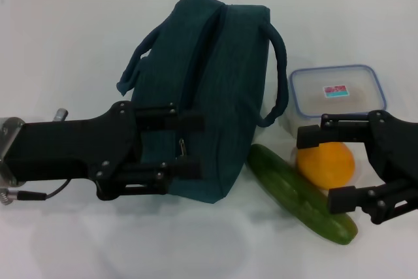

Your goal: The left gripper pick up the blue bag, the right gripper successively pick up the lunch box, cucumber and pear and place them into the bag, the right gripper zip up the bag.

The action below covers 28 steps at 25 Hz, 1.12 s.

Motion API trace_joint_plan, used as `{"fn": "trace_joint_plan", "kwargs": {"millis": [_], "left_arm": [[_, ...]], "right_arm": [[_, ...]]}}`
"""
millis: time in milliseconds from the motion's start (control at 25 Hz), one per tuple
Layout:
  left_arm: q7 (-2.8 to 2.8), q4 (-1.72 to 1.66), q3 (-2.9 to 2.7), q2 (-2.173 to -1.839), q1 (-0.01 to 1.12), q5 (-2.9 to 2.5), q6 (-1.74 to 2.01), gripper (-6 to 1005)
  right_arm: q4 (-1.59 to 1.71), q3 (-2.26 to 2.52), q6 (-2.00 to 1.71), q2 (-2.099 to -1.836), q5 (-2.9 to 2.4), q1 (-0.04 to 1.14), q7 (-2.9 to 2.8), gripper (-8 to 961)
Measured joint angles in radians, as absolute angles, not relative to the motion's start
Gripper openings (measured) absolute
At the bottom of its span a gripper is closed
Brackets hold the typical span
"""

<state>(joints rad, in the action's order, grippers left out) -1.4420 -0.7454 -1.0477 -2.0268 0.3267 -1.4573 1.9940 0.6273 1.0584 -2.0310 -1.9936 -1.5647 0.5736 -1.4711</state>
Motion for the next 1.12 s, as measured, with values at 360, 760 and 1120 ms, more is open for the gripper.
{"fn": "trace_joint_plan", "kwargs": {"millis": [360, 760, 1120], "left_arm": [[-1.442, -0.745, -1.048, -2.026, 0.327, -1.457, 1.994, 662], [-1.451, -0.748, -1.048, -2.026, 0.327, -1.446, 2.000, 661], [-1.480, -0.749, -1.056, -2.027, 0.342, -1.454, 2.002, 660]], "right_arm": [[0.631, 1.060, -2.031, -1.997, -1.565, 0.574, -1.471, 874], [0.630, 1.060, -2.030, -1.997, -1.565, 0.574, -1.471, 873], [0.624, 1.060, -2.028, -1.998, -1.566, 0.574, -1.468, 872]]}}
